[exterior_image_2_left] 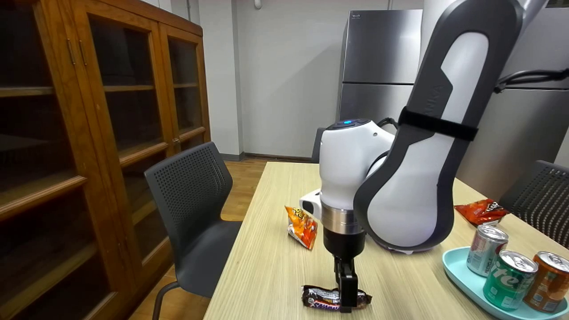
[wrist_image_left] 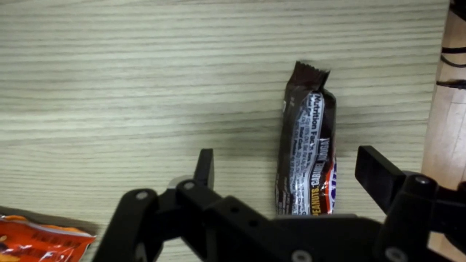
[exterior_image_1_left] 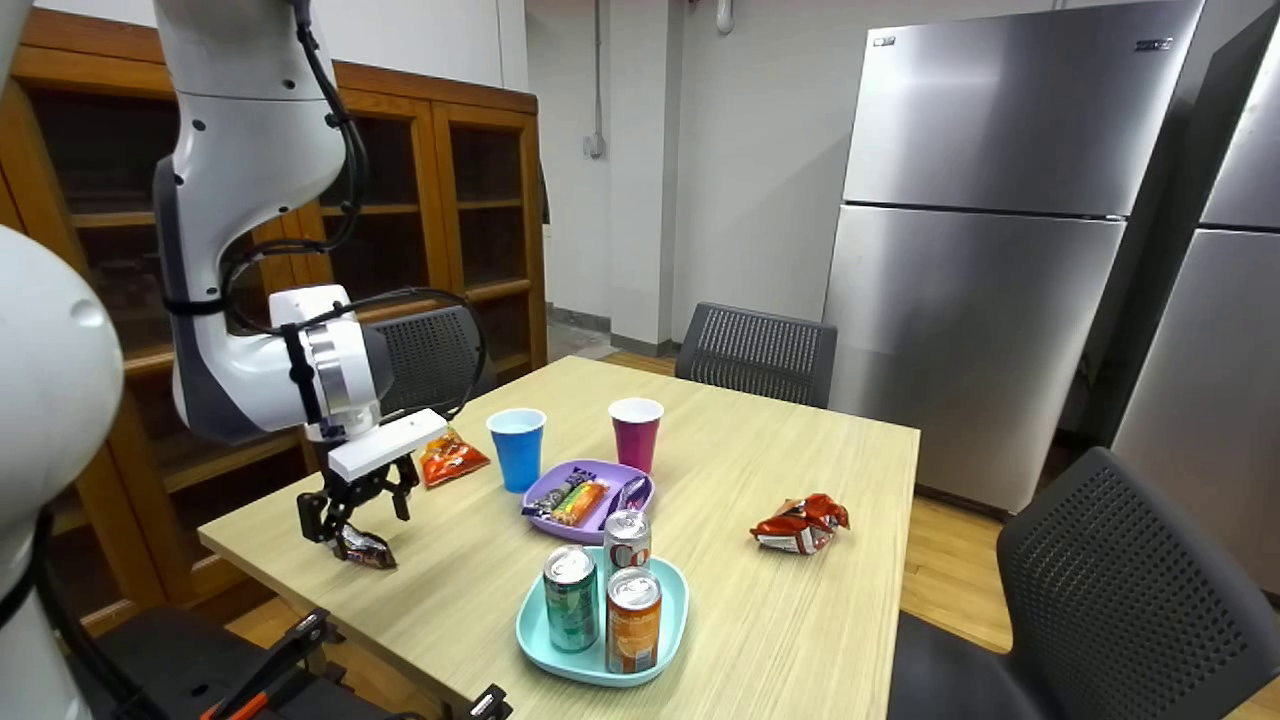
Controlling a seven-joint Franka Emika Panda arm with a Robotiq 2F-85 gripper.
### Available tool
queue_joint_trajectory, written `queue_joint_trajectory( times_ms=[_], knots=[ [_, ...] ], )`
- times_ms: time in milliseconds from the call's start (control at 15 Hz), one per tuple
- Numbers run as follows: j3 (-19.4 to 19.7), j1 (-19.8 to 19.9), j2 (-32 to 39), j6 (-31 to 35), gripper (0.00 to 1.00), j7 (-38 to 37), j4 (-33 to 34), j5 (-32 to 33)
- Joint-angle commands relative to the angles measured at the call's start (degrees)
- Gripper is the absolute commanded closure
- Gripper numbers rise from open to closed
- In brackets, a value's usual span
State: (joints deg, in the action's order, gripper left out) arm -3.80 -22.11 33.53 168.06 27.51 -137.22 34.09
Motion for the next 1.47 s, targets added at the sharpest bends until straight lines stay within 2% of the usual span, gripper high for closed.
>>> queue_joint_trajectory(
  times_ms=[0,600,667,733,933,1067,1400],
  knots=[
    [2.6,-2.9,0.2,2.2,0.26,-2.2,0.0,1.4],
    [4.5,-4.3,-0.7,3.4,0.95,-1.8,-1.1,0.4],
    [4.2,-3.8,-1.1,3.5,0.94,-1.5,-1.5,0.1],
    [2.5,-1.5,-1.8,3.1,0.95,-2.6,-1.8,1.9],
    [1.1,1.2,-4.9,1.2,0.95,-2.8,-3.5,0.2],
    [-0.5,4.2,-7.3,-0.3,0.95,-2.5,-5.0,-1.3],
    [-4.9,14.0,-13.4,1.0,0.95,-0.6,-9.8,-7.2]
  ],
)
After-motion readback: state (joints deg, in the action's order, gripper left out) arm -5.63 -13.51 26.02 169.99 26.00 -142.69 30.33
